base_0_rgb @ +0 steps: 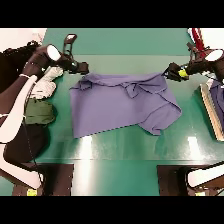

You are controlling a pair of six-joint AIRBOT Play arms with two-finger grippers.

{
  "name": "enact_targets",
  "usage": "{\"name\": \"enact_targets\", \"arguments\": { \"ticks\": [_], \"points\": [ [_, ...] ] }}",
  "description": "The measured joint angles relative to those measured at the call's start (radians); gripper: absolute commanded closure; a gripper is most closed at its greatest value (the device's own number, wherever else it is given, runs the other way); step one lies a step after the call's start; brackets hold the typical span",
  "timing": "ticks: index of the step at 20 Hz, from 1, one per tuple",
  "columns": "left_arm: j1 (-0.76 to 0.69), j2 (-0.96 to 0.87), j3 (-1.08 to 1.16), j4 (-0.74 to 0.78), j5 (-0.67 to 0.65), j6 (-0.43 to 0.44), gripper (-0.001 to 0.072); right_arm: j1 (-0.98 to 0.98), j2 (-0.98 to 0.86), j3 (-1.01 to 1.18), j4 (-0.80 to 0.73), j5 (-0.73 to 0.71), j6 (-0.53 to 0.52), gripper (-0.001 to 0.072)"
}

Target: Fold the shirts.

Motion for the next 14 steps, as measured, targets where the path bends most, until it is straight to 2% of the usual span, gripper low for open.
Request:
{"name": "enact_targets", "arguments": {
  "ticks": [3,6,10,14],
  "points": [
    [0.068,0.066,0.006,0.001,-0.177,0.0,0.022,-0.041,0.067,-0.001,0.0,0.072,-0.047,0.0357],
    [0.11,0.196,-0.138,0.0,-0.271,0.007,0.0219,-0.076,0.162,-0.035,0.001,0.175,-0.095,0.0357],
    [0.13,0.412,-0.529,-0.019,-0.29,0.01,0.0219,-0.122,0.32,-0.178,-0.001,0.258,-0.129,0.0357],
    [0.136,0.624,-0.901,-0.063,-0.238,-0.016,0.0219,-0.166,0.467,-0.338,0.001,0.27,-0.14,0.0357]
  ]
}}
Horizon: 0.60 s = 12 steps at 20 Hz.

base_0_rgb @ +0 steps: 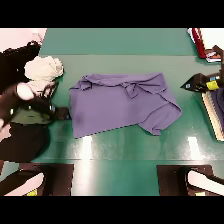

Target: Fold the shirts.

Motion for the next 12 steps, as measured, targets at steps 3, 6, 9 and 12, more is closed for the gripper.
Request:
{"name": "enact_targets", "arguments": {
  "ticks": [3,6,9,12],
  "points": [
    [0.001,0.091,-0.171,-0.072,0.055,-0.014,0.0219,-0.021,0.078,-0.085,0.001,-0.004,-0.003,0.0357],
    [0.002,0.127,-0.275,-0.168,0.126,-0.008,0.022,-0.029,0.119,-0.121,0.002,-0.003,-0.005,0.0357],
    [-0.003,0.142,-0.335,-0.254,0.182,0.006,0.0221,-0.032,0.136,-0.135,0.002,0.001,-0.005,0.0357],
    [-0.027,0.146,-0.365,-0.279,0.239,0.014,0.0655,-0.035,0.143,-0.14,0.002,0.006,-0.005,0.0357]
  ]
}}
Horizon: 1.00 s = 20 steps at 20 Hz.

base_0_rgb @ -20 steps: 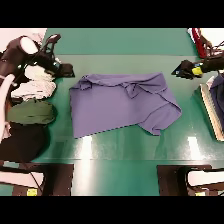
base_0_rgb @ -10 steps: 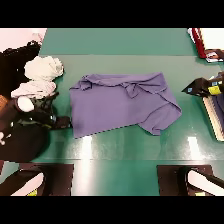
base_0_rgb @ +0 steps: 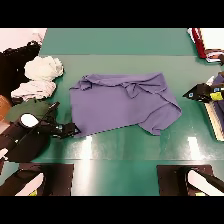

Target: Fold the shirts.

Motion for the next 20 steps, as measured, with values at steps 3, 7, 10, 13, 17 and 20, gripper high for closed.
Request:
{"name": "enact_targets", "arguments": {
  "ticks": [3,7,10,13,17,20],
  "points": [
    [-0.012,0.0,0.004,-0.024,0.034,0.005,0.0681,-0.032,0.002,-0.023,-0.01,0.01,0.0,0.0357],
    [-0.018,0.002,0.09,-0.047,0.042,0.021,0.0681,-0.128,-0.005,-0.146,-0.035,-0.001,0.0,0.0247],
    [-0.019,0.002,0.154,-0.053,0.04,0.026,0.0681,-0.176,-0.056,-0.24,-0.045,-0.053,0.0,0.0262],
    [-0.019,0.002,0.183,-0.055,0.032,0.029,0.0681,-0.181,-0.14,-0.28,-0.048,-0.13,0.0,0.0262],
    [-0.019,0.002,0.196,-0.054,0.027,0.031,0.0681,-0.144,-0.254,-0.25,-0.023,-0.206,-0.001,0.0365],
    [-0.019,0.002,0.199,-0.053,0.025,0.031,0.0681,-0.096,-0.317,-0.205,-0.006,-0.217,-0.002,0.0498]
  ]
}}
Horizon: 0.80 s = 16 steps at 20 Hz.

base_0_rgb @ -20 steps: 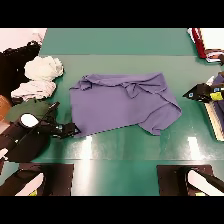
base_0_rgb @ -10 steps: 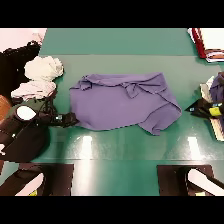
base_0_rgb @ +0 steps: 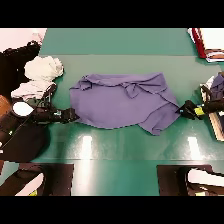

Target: Fold the shirts.

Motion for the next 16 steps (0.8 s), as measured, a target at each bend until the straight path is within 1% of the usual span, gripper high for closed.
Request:
{"name": "enact_targets", "arguments": {
  "ticks": [1,5,8,11,16],
  "points": [
    [0.0,0.0,0.0,0.001,-0.003,0.0,0.0681,0.019,-0.016,0.013,0.001,-0.006,-0.004,0.0694],
    [0.003,0.002,0.027,0.021,-0.033,0.0,0.0683,0.065,-0.02,0.039,-0.002,-0.012,-0.027,0.0697],
    [0.034,0.029,0.131,0.033,-0.077,0.0,0.0682,0.059,0.069,0.063,0.018,0.013,-0.035,0.0697],
    [0.09,0.074,0.348,0.04,-0.142,0.0,0.0681,0.026,0.206,0.156,0.08,0.05,-0.039,0.0697],
    [0.149,0.114,0.866,0.048,-0.224,0.0,0.0681,-0.023,0.439,0.463,0.164,0.051,-0.041,0.0697]
  ]
}}
